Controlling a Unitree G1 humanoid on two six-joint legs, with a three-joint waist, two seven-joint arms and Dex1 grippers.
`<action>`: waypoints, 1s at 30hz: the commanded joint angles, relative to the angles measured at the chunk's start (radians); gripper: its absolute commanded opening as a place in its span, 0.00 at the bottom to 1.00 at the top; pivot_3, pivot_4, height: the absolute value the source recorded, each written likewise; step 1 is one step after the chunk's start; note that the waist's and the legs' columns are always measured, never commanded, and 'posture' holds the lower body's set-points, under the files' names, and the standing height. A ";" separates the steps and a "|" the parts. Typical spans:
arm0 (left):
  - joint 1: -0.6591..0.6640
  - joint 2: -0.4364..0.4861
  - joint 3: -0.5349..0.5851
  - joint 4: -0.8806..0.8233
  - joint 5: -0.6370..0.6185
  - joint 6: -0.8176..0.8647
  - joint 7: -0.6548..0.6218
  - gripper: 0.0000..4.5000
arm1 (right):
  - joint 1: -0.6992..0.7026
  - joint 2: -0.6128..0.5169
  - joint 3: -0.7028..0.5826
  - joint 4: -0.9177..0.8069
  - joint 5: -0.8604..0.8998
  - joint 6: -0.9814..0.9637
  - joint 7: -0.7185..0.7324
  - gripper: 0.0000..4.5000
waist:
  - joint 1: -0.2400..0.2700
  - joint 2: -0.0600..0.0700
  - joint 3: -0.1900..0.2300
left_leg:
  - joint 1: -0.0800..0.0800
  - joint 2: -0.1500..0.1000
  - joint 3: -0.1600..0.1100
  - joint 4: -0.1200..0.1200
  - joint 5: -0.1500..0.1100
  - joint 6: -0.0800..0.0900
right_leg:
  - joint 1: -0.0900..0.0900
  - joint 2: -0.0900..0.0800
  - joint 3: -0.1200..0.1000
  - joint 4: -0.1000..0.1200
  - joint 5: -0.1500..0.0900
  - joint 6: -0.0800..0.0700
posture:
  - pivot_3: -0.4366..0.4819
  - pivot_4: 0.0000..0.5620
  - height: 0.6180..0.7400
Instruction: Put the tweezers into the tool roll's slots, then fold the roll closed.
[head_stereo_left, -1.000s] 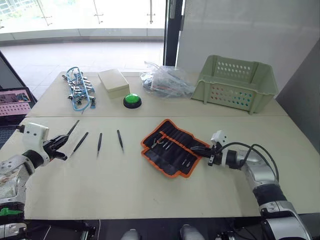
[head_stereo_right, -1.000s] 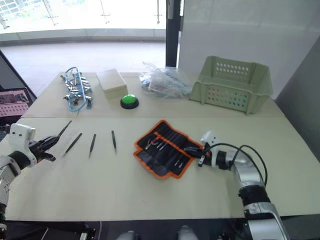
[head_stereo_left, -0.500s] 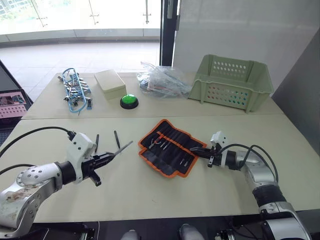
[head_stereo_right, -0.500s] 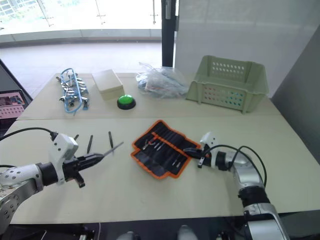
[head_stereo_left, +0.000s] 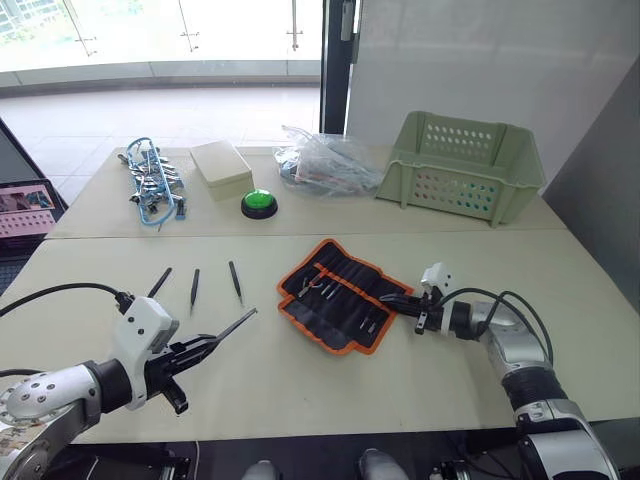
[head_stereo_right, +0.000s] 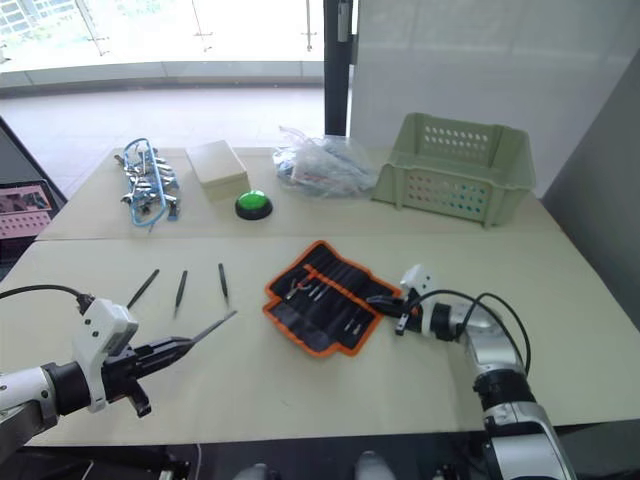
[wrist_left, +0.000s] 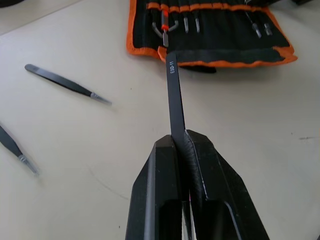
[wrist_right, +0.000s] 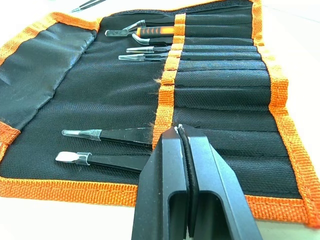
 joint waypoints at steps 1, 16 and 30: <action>-0.128 0.013 -0.048 0.013 -0.060 0.032 0.023 0.00 | 0.022 0.017 0.028 0.015 -0.031 0.010 -0.014 0.00 | 0.000 0.000 0.000 | 0.001 0.000 0.000 0.000 0.000 0.000 | 0.001 0.000 0.000 0.000 0.000 0.000 | 0.48 0.27 1.00; -0.874 -0.172 -0.713 0.438 0.160 0.185 0.035 0.00 | 0.050 0.065 0.017 0.003 -0.036 -0.011 -0.058 0.00 | -0.018 -0.001 0.000 | 0.011 0.000 0.000 -0.001 0.000 0.000 | 0.011 0.001 0.001 -0.001 0.000 0.000 | 0.48 0.27 1.00; -0.807 -0.325 -0.720 0.466 0.271 0.259 0.191 0.00 | 0.048 0.063 0.025 -0.037 -0.034 0.016 -0.062 0.00 | -0.012 -0.001 0.000 | 0.011 -0.001 0.000 -0.001 0.000 0.000 | 0.011 0.001 0.001 -0.001 0.000 0.000 | 0.48 0.27 1.00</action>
